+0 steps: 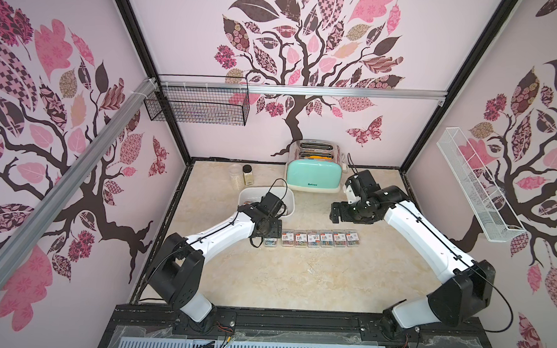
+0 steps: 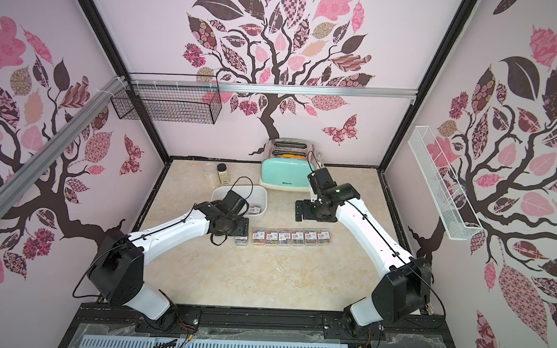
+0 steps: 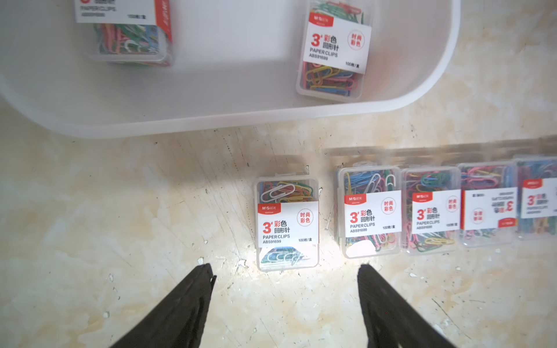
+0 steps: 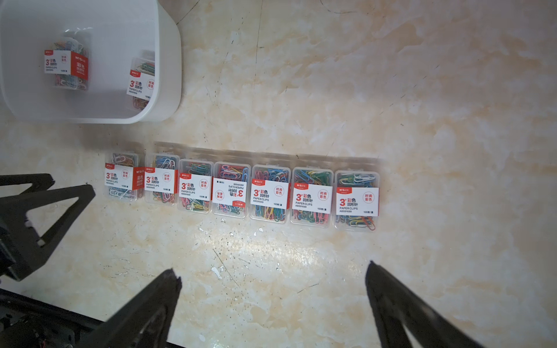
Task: Take the paper clips out of the storage box
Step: Place the boxed paper clips at the center of the board, then adjust the boxed paper clips at the center of the board.
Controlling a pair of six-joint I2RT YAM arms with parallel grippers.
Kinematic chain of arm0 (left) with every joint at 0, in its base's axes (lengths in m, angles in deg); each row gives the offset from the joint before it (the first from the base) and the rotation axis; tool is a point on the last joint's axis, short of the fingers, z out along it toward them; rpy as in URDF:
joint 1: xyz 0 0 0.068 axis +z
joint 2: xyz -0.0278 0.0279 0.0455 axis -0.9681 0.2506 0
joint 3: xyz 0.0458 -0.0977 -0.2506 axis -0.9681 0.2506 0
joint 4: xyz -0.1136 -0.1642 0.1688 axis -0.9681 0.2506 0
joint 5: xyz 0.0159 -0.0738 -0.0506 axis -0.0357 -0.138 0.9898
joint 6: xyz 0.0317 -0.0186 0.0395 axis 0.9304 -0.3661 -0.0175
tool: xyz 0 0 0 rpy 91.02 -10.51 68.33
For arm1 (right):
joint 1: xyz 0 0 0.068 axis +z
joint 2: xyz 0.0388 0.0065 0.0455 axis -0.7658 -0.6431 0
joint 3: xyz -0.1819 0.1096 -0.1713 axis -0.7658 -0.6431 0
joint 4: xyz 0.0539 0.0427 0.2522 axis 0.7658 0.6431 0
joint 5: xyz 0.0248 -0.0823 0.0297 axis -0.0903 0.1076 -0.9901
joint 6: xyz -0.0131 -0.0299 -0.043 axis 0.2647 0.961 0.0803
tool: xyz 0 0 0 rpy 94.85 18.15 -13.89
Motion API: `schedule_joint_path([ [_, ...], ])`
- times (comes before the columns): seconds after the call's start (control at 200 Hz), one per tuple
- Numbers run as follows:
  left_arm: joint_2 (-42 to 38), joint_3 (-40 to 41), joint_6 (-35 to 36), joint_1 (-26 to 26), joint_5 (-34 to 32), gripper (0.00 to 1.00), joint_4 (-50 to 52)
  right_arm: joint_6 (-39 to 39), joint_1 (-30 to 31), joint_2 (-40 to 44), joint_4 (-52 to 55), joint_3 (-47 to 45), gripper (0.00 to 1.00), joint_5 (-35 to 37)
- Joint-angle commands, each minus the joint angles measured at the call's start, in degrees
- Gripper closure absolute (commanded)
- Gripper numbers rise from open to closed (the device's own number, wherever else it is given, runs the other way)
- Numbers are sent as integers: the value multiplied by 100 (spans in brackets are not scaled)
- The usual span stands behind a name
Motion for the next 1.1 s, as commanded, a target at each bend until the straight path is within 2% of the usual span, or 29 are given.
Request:
schedule_joint_path([
  [0.0,-152,198,-67,309,-63,34,196,-51,50,73,6,222,1,4],
  [0.06,-188,304,-43,488,-112,41,175,-51,65,69,-6,226,1,-4],
  [0.33,255,192,236,682,-171,45,-86,-54,86,87,3,255,1,-3],
  [0.765,1092,123,375,682,-335,44,-506,-60,95,128,-3,168,1,46],
  [1.095,1261,87,420,669,-173,43,-693,-78,90,62,-24,183,1,31],
])
